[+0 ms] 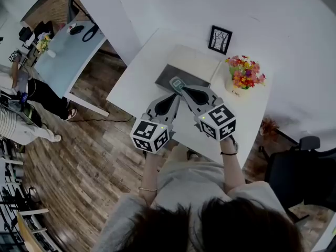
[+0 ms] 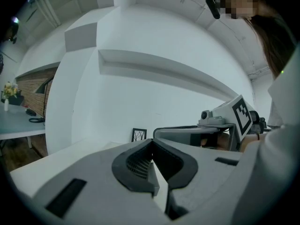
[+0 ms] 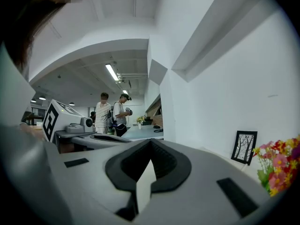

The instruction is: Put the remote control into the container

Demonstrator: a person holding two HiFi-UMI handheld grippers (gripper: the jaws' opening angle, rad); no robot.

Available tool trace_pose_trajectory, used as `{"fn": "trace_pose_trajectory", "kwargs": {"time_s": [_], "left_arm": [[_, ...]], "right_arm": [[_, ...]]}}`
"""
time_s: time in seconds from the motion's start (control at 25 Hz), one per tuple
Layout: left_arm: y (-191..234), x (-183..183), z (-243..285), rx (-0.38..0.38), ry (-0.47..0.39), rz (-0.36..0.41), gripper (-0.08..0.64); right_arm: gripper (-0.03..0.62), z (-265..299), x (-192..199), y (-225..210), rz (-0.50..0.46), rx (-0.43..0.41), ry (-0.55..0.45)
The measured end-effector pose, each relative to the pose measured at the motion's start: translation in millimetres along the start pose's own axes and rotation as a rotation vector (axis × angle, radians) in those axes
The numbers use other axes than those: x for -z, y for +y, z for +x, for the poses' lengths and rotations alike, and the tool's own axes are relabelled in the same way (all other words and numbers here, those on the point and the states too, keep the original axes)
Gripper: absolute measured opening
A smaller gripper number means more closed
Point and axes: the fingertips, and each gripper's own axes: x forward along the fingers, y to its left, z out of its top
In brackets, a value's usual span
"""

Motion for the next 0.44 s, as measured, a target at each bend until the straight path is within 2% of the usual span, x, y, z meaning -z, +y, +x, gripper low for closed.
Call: {"fn": "trace_pose_trajectory", "kwargs": {"time_s": [0.44], "left_arm": [[-17,-7,5,0.011,-0.012,0.03,0.003]], "right_arm": [[-0.002,-15,-3,-5,-0.01,0.005,-0.013]]}}
